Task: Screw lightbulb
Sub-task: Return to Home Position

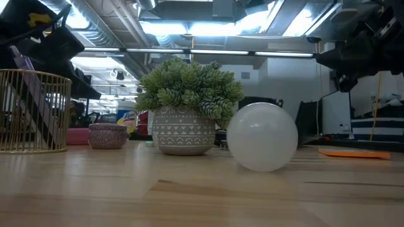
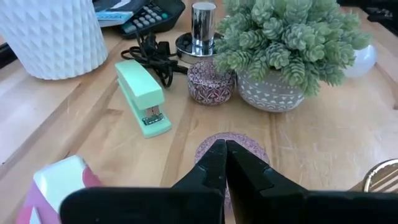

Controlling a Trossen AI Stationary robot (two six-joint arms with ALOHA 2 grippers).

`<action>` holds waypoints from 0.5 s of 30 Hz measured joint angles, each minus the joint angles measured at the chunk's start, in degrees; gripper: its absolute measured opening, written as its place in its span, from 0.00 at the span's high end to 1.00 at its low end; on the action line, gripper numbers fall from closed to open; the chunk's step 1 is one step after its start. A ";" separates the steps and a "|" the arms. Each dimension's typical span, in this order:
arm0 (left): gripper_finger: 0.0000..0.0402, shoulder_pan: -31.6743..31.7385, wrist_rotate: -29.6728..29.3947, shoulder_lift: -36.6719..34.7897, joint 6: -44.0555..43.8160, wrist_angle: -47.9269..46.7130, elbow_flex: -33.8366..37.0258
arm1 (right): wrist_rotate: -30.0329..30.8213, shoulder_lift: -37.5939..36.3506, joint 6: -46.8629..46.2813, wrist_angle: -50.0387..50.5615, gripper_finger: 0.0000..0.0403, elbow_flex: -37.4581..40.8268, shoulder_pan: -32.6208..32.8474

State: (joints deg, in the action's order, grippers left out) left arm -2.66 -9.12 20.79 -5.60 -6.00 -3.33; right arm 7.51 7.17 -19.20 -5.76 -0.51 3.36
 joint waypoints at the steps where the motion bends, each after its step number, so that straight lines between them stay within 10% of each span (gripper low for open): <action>1: 1.00 0.00 0.00 -0.47 -0.01 0.00 0.00 | 0.00 -0.26 0.00 -0.07 0.93 0.00 0.00; 15: 1.00 0.02 -0.05 -20.21 0.01 -0.04 0.00 | -0.49 -7.05 -0.02 1.45 0.93 0.04 -0.11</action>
State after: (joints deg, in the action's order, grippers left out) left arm -2.63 -9.17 0.59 -5.59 -6.04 -3.33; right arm 7.02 0.12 -19.22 -4.31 -0.47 3.25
